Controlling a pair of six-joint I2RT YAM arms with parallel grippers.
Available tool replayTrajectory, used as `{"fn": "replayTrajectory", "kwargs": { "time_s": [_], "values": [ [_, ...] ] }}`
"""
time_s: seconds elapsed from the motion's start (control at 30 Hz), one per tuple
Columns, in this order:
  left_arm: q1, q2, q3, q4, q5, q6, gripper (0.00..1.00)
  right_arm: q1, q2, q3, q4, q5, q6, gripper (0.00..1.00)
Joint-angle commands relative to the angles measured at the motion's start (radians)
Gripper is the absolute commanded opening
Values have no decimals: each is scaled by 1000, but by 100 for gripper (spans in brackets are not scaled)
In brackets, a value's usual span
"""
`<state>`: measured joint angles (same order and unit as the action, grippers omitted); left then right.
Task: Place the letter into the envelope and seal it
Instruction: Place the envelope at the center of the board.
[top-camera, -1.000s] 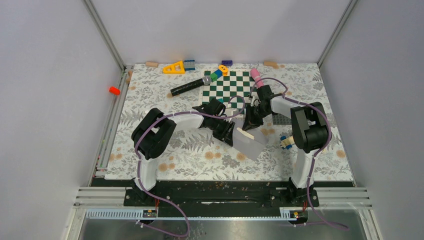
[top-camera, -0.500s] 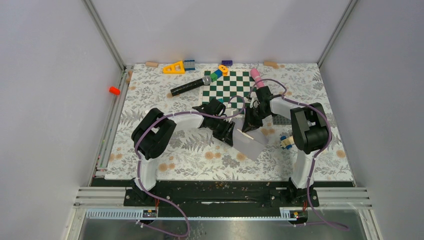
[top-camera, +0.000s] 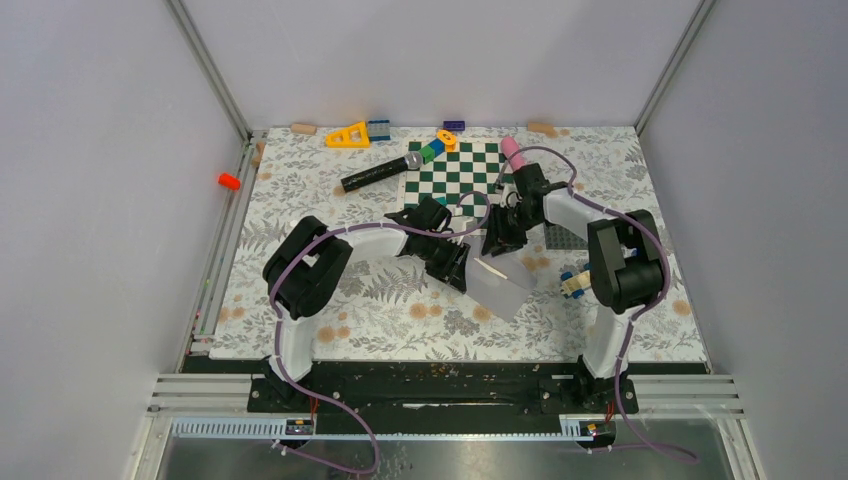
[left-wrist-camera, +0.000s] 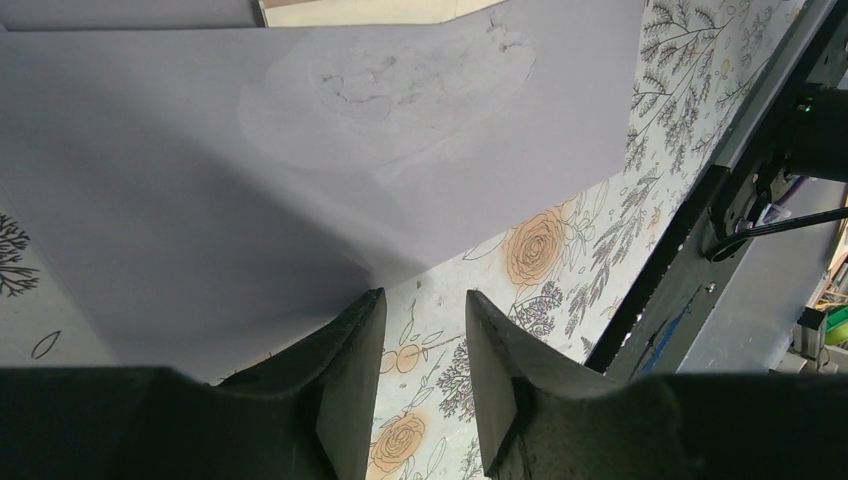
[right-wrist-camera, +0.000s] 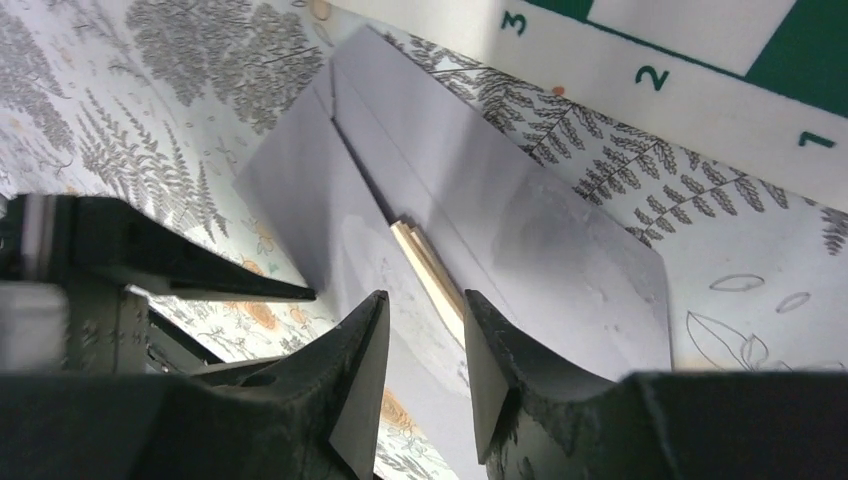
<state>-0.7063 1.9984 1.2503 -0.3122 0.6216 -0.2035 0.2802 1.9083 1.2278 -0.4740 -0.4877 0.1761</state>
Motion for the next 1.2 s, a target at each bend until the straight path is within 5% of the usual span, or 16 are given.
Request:
{"fn": "replayTrajectory", "kwargs": {
  "time_s": [0.0, 0.43, 0.83, 1.0, 1.17],
  "values": [
    [9, 13, -5, 6, -170, 45, 39, -25, -120, 56, -50, 37, -65, 42],
    [149, -99, -38, 15, -295, 71, 40, -119, -141, -35, -206, 146, -161, 50],
    [281, -230, 99, -285, -53, 444, 45, -119, -131, -44, -235, 181, -163, 53],
    [361, -295, 159, -365, -39, 474, 68, -119, -203, -5, -315, 76, -292, 57],
    [429, -409, 124, -334, -109, 472, 98, -115, -390, -89, -227, 145, -526, 69]
  ]
}}
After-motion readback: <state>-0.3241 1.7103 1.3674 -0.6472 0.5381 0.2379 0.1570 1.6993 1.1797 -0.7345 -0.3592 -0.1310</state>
